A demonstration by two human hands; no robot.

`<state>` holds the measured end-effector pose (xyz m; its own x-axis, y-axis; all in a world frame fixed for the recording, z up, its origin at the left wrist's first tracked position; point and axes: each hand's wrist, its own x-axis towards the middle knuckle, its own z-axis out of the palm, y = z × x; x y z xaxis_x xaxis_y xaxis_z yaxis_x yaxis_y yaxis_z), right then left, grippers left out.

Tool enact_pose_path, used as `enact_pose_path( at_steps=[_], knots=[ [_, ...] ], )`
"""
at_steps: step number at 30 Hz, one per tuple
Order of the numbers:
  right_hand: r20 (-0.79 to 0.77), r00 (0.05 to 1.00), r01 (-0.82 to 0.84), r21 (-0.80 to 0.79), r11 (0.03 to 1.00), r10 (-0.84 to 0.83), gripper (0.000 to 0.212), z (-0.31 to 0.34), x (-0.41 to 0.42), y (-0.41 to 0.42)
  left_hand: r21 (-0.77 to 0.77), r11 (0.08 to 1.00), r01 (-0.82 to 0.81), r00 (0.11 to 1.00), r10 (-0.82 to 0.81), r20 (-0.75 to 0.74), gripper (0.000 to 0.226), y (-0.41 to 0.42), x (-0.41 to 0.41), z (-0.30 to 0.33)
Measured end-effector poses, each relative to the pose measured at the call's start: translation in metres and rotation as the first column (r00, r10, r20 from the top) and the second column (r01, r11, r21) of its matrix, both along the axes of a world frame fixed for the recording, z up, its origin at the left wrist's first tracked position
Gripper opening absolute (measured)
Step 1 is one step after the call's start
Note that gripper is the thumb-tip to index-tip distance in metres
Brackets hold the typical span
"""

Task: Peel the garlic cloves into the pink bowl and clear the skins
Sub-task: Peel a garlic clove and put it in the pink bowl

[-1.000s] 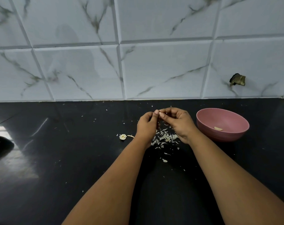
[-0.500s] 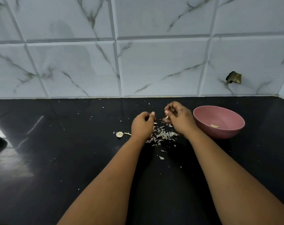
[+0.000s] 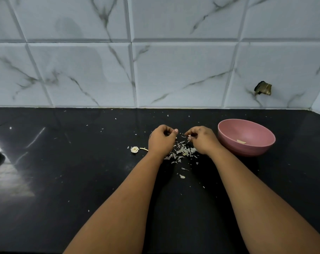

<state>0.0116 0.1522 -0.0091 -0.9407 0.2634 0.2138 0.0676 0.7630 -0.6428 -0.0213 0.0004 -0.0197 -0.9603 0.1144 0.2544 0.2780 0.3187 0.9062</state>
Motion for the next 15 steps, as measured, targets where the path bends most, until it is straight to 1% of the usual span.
enact_pose_path(
  at_steps=[2,7,9,10,12,13,15],
  knots=[
    [0.002,1.000,-0.016,-0.001,1.000,0.016,0.022,0.0003,0.0004,-0.0005,0.001,1.000,-0.001,1.000,0.001,-0.002,0.021,0.0000,-0.0005,0.0005],
    [-0.054,0.998,-0.039,0.047,0.998,0.041,0.028,0.0027,0.0031,0.0003,0.001,1.000,-0.004,1.000,0.004,0.009,0.018,-0.0007,0.0000,0.0012],
    [-0.090,0.995,-0.042,0.022,0.999,0.044,0.030,0.0015,0.0051,-0.0004,-0.011,1.000,0.000,1.000,0.000,0.006,0.017,-0.0005,0.0006,0.0004],
    [-0.100,0.995,-0.032,-0.001,0.999,0.032,0.028,0.0009,0.0055,-0.0006,-0.017,1.000,0.003,1.000,-0.003,0.005,0.016,-0.0002,0.0009,0.0000],
    [-0.111,0.994,0.003,-0.010,1.000,-0.004,0.018,0.0001,0.0047,-0.0003,-0.016,1.000,0.005,1.000,-0.004,0.005,0.018,0.0006,0.0011,-0.0004],
    [-0.107,0.994,0.013,0.012,1.000,-0.012,0.014,0.0005,0.0041,-0.0002,-0.013,1.000,0.002,1.000,-0.002,0.008,0.020,0.0007,0.0009,-0.0003],
    [-0.087,0.996,-0.004,0.064,0.998,0.010,0.012,0.0018,0.0035,-0.0008,-0.001,1.000,-0.004,1.000,0.004,0.017,0.024,0.0006,0.0002,-0.0005]
  ],
)
